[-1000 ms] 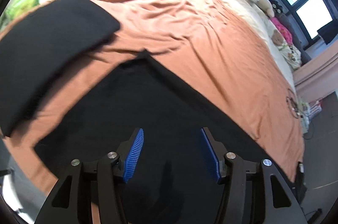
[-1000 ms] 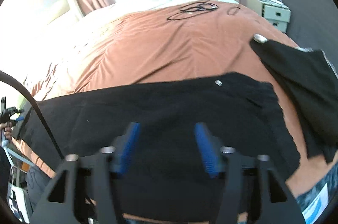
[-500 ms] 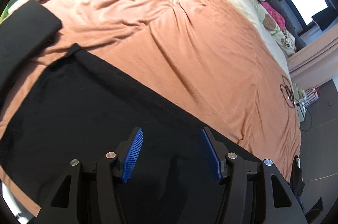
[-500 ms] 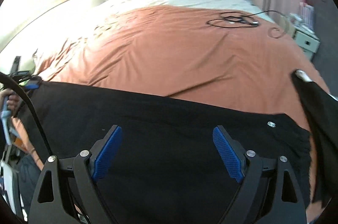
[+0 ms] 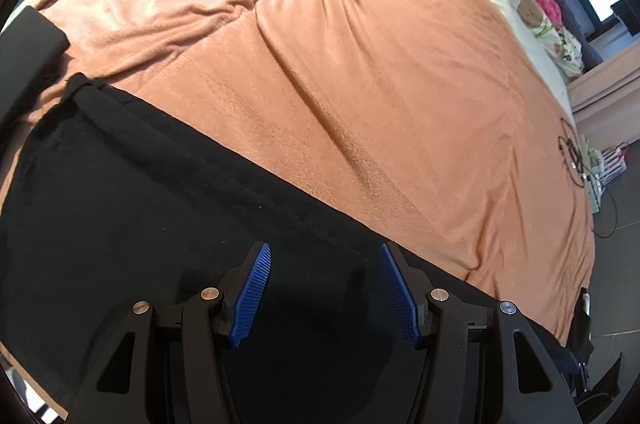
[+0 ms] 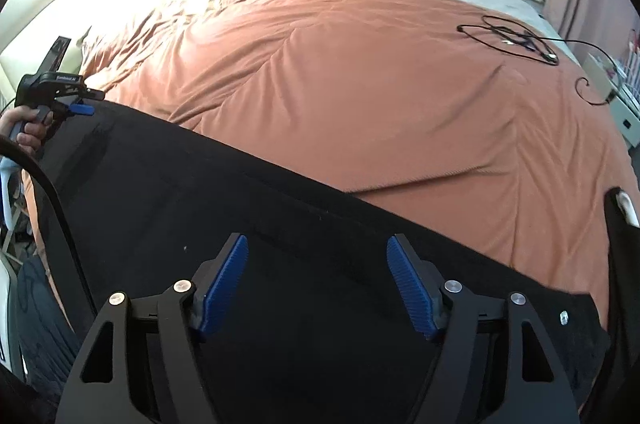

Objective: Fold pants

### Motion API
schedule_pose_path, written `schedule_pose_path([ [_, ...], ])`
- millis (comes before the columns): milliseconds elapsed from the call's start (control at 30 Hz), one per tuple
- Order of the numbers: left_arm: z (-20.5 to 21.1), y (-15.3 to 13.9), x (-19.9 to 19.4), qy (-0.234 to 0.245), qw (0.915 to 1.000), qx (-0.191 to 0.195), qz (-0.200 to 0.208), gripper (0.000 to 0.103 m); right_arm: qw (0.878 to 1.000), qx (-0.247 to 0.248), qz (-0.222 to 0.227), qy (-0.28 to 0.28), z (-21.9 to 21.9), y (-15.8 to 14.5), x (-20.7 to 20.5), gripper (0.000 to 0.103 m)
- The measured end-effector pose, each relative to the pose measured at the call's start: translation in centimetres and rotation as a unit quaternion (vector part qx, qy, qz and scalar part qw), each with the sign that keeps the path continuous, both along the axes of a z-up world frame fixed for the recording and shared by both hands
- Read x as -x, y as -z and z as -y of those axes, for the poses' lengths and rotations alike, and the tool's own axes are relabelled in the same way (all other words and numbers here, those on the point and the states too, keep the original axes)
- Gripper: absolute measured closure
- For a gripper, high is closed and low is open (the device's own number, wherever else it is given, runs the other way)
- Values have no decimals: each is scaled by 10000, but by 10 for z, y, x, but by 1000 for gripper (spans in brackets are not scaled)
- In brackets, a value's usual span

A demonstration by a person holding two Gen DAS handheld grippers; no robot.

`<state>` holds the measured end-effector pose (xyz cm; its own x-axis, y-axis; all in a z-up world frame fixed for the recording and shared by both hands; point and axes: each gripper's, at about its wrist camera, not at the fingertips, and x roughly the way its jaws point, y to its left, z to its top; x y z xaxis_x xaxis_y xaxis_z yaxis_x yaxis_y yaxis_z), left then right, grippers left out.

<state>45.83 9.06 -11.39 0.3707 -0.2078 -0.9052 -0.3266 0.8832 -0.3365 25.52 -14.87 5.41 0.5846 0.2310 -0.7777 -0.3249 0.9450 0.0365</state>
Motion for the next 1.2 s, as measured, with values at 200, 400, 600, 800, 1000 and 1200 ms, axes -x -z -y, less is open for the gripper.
schedule_pose_path([
  [200,0,14,-18,-105,9990,-259,-347,44,9993,33,-158,-341,-12,12,-33,43],
  [400,-1,31,-31,-333,9934,-462,-999,48,9960,158,-322,-824,-31,26,-61,44],
  [600,4,40,-44,-471,9878,-732,-1294,49,9900,381,-444,-1286,-49,40,-84,44],
  [800,5,38,-46,-593,9833,-1076,-1342,86,9831,460,-633,-1657,-57,53,-99,63],
  [1000,-12,30,-33,-727,9897,-629,-1059,101,9803,569,-706,-1756,-61,59,-97,97],
  [1200,-35,20,-12,-905,9937,-197,-627,101,9864,646,-219,-1495,-69,50,-85,103],
])
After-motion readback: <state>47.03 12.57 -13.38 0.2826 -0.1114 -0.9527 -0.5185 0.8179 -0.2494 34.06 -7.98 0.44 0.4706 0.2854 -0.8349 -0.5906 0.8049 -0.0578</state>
